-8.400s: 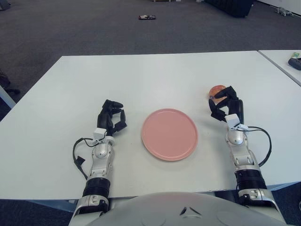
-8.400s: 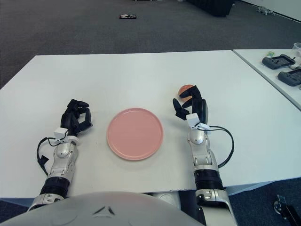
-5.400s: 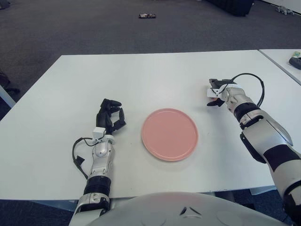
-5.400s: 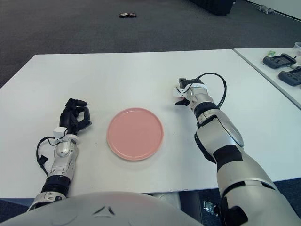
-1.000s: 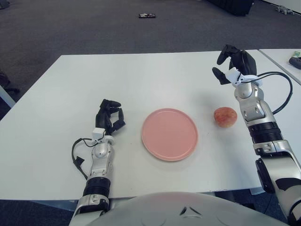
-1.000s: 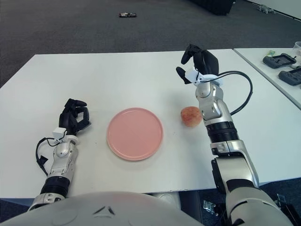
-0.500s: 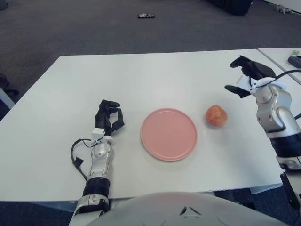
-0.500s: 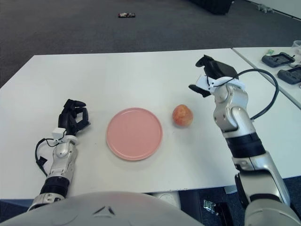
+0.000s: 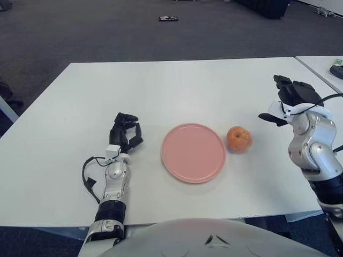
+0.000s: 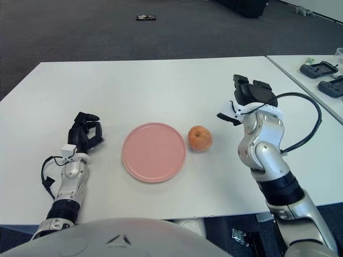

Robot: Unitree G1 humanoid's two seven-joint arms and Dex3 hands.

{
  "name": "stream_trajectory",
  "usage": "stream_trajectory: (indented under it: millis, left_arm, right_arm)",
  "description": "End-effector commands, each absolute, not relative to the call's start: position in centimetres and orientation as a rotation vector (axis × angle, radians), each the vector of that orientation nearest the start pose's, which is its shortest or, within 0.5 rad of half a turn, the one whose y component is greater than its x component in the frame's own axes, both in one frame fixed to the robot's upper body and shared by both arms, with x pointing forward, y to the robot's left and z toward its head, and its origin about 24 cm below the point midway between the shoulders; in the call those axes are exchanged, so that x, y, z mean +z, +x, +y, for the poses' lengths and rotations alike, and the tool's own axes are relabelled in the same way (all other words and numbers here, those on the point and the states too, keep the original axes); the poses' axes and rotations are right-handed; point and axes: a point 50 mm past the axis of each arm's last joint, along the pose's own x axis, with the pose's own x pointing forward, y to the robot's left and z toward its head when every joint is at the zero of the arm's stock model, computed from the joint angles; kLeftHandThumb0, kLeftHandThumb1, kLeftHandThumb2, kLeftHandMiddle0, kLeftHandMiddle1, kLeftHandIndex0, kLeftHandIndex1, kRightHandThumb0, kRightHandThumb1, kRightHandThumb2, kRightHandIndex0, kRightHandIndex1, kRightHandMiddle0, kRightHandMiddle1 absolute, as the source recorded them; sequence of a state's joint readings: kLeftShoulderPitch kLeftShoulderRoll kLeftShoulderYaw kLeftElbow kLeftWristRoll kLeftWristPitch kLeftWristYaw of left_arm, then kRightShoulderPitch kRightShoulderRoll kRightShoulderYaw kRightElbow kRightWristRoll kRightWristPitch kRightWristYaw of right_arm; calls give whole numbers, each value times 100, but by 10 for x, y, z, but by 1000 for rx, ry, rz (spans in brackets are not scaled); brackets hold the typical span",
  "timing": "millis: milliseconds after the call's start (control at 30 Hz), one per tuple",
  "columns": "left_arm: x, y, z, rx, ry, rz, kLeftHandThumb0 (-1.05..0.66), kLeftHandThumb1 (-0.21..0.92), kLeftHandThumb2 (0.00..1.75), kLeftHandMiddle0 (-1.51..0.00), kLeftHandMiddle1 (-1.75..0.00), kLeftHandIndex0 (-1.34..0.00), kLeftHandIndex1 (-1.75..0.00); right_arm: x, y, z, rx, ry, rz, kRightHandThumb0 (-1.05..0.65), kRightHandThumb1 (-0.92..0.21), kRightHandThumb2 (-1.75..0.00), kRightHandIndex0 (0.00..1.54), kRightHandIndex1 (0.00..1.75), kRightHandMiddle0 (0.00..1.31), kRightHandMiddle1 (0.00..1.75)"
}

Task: Put the apple into the plate.

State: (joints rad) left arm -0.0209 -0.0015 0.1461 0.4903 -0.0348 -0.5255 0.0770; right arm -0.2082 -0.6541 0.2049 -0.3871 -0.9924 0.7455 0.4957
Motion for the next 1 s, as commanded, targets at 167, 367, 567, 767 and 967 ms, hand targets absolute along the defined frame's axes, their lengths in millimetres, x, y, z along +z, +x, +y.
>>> stream_trajectory:
  millis: [167, 367, 567, 767, 967]
  left_arm:
    - [-35, 222, 186, 225, -34, 35, -42, 51, 109, -82, -175, -46, -175]
    - [-35, 222, 185, 216, -55, 34, -42, 51, 109, -82, -175, -46, -175]
    - [-36, 222, 185, 219, -63, 34, -42, 50, 110, -82, -175, -46, -175]
    - [-35, 221, 184, 227, -60, 30, -42, 50, 110, -83, -175, -47, -175]
    - [-35, 222, 184, 227, -51, 30, -42, 50, 110, -84, -175, -47, -175]
  right_arm:
    - [154, 242, -215, -140, -1376, 248, -84, -40, -75, 0, 0, 0, 0]
    - [154, 227, -205, -112, -1328, 222, -80, -33, -85, 0, 0, 0, 0]
    - [152, 219, -193, -42, -1285, 189, -87, -41, -78, 0, 0, 0, 0]
    - [146, 224, -195, 23, -1299, 22, -97, -66, -69, 0, 0, 0, 0]
    - [132, 214, -186, 101, -1312, -1, -101, -82, -58, 0, 0, 0, 0]
